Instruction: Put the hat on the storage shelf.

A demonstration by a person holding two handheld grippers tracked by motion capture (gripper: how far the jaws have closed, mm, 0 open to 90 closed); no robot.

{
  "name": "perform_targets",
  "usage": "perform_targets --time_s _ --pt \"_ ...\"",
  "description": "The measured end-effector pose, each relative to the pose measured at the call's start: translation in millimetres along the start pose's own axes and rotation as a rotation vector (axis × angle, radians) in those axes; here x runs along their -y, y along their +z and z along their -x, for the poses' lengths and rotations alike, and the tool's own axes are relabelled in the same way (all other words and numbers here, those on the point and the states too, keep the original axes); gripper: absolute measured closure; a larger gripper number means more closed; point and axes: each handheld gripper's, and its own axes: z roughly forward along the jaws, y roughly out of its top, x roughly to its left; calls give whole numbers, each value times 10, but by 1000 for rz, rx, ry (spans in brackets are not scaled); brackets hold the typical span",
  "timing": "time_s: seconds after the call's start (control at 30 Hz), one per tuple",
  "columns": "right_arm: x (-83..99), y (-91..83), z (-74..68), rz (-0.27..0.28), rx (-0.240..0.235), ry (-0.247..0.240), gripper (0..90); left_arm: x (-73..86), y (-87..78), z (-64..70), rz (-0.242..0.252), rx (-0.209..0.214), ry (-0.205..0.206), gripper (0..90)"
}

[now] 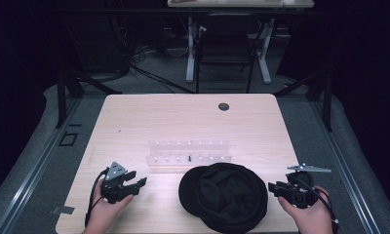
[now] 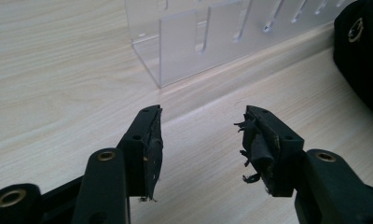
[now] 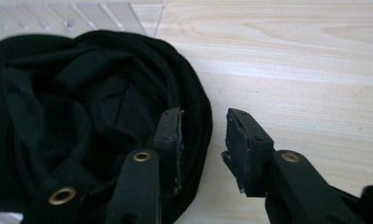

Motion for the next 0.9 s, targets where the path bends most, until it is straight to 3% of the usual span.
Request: perform_targets --time_s 0.07,0.13,0.27,0.47,0.6,0.7,0.83,0.9 --pt "-36 -5 -56 -40 -5 -17 683 -6 12 0 -9 11 -4 483" --pt "-76 25 -100 -118 -24 18 691 -10 22 5 -8 21 -7 486" --pt "-94 76 -97 -166 -19 33 684 -20 22 14 -8 32 -5 486" --pt "-135 186 -3 -252 -26 108 645 -29 25 6 -11 42 -29 489" --pt "-149 243 50 -274 -53 145 599 -24 40 17 -3 38 -29 489" --pt "-150 275 55 -273 -52 142 602 -18 43 21 -5 40 -31 488" --pt "-147 320 67 -291 -45 127 662 -14 43 16 -21 45 -36 488" --pt "-143 349 71 -290 -51 150 685 -12 47 20 -19 43 -36 488"
